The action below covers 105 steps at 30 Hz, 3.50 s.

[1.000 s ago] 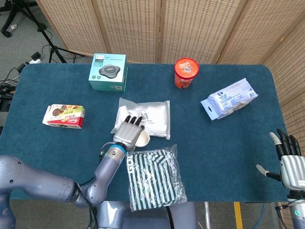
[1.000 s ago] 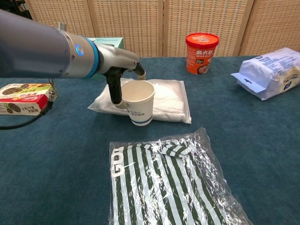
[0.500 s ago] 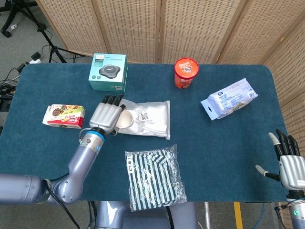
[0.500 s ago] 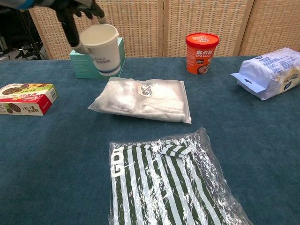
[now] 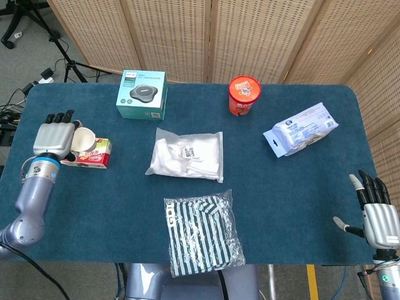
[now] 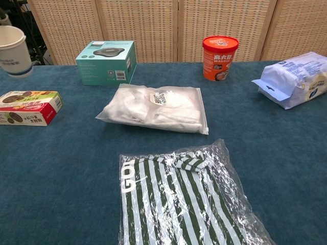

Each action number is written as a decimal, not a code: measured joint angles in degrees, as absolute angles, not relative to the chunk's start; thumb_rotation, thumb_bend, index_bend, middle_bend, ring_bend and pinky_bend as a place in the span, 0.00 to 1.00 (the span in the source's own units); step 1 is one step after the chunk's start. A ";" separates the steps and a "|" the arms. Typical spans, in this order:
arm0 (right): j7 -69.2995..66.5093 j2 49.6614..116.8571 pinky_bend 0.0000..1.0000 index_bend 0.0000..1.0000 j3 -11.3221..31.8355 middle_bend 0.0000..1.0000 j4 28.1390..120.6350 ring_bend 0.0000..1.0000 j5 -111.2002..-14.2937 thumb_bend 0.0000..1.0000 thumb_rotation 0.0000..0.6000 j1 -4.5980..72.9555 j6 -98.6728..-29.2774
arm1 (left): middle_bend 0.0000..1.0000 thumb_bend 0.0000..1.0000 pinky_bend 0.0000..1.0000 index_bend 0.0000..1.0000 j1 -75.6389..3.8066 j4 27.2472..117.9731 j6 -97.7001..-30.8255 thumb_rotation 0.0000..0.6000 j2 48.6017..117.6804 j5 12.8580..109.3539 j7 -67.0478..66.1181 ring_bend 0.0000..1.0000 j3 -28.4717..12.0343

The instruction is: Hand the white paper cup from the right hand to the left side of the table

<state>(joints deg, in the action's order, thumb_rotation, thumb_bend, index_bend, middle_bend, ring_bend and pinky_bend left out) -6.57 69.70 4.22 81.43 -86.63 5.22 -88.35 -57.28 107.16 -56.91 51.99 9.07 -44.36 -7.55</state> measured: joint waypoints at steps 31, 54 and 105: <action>-7.06 69.29 0.00 0.00 3.95 0.00 82.22 0.00 -86.89 0.05 1.00 5.54 -85.99 | 0.00 0.32 0.00 0.32 -48.93 81.08 -48.39 1.00 66.05 22.20 -33.17 0.00 -3.00; -6.18 69.48 0.00 0.00 4.12 0.00 82.24 0.00 -86.63 0.05 1.00 5.52 -85.62 | 0.00 0.30 0.00 0.32 -49.98 81.92 -46.47 1.00 66.53 15.41 -31.33 0.00 -5.04; -7.35 68.98 0.00 0.00 4.88 0.00 82.40 0.00 -86.54 0.05 1.00 4.61 -87.47 | 0.00 0.20 0.00 0.00 -26.76 110.61 -80.10 1.00 59.09 69.39 -21.31 0.00 0.85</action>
